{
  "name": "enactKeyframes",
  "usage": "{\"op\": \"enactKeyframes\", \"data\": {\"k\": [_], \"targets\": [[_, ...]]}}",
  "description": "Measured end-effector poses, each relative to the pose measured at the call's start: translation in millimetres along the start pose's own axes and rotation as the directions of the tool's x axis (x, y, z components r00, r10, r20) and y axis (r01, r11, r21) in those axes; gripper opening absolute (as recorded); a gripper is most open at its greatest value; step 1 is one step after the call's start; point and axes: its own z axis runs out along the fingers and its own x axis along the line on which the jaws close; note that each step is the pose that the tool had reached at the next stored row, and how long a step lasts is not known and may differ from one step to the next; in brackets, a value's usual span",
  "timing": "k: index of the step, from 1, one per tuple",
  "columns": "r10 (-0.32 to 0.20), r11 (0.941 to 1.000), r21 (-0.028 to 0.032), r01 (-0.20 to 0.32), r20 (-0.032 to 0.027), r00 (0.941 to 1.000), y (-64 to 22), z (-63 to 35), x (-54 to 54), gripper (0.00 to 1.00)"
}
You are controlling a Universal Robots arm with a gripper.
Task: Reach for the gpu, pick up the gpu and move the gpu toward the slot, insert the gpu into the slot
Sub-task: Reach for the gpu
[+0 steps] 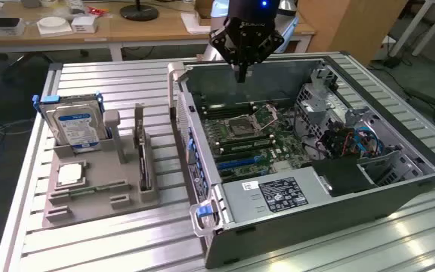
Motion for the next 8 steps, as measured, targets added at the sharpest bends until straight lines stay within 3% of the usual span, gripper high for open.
{"op": "enactKeyframes", "data": {"k": [8], "targets": [[0.000,1.0000,0.0000,0.000,0.0000,1.0000,-0.3,-0.1,3.6,0.10]]}}
